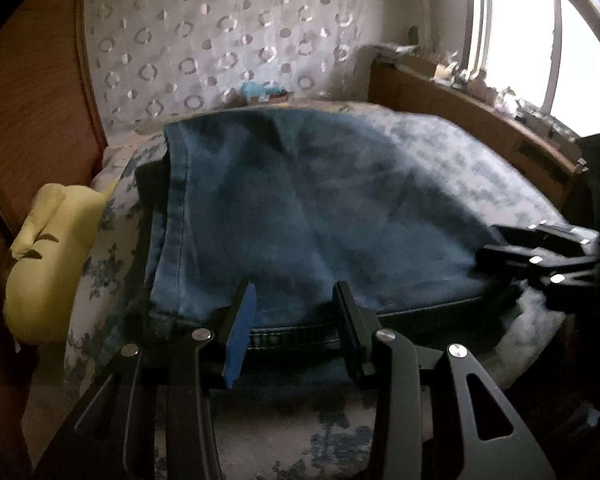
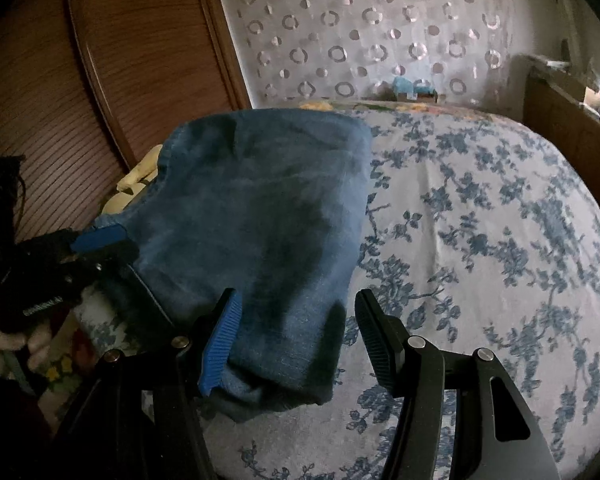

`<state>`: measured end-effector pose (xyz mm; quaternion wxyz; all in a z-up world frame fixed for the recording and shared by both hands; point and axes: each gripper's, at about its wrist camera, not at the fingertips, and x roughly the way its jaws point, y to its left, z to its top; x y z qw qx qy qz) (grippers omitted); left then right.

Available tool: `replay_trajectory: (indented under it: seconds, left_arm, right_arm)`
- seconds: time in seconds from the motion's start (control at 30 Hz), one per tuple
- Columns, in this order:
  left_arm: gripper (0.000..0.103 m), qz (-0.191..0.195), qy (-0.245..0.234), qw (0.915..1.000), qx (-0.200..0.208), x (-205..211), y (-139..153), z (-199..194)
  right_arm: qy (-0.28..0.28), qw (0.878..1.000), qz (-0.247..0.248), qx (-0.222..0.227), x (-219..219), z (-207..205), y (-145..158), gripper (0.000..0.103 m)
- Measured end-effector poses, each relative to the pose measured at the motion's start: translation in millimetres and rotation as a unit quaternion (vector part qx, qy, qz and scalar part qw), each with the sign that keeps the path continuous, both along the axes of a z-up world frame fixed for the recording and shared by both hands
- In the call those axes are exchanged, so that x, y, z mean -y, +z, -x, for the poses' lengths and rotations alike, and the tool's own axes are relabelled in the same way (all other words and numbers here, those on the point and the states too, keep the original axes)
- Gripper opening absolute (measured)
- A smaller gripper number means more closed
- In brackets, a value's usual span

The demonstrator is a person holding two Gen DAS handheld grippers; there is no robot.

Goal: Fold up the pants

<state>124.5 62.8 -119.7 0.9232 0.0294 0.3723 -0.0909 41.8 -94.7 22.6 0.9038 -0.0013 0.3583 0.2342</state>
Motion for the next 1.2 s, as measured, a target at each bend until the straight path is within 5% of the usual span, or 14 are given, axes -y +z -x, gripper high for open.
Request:
replay_trajectory:
  seconds: [0.53,0.87,1.2]
  left_arm:
    - [0.041,0.003,0.001,1.0000,0.001,-2.5,-9.0,1.3]
    - [0.041,0.003,0.001,1.0000,0.004,-1.0,-10.6,1.5]
    - [0.041,0.006,0.002,1.0000,-0.002,5.1,-5.5,5.6]
  right_arm:
    - [0.003,1.000,0.020,-0.003,-10.6,-7.5,-12.8,0.059]
    - [0.018,1.000,-0.011,0.005,-10.5,-8.4,-2.3,0.019]
    - [0.051,0.995,-0.024,0.083,-20.0,14.9,38.3,0.016]
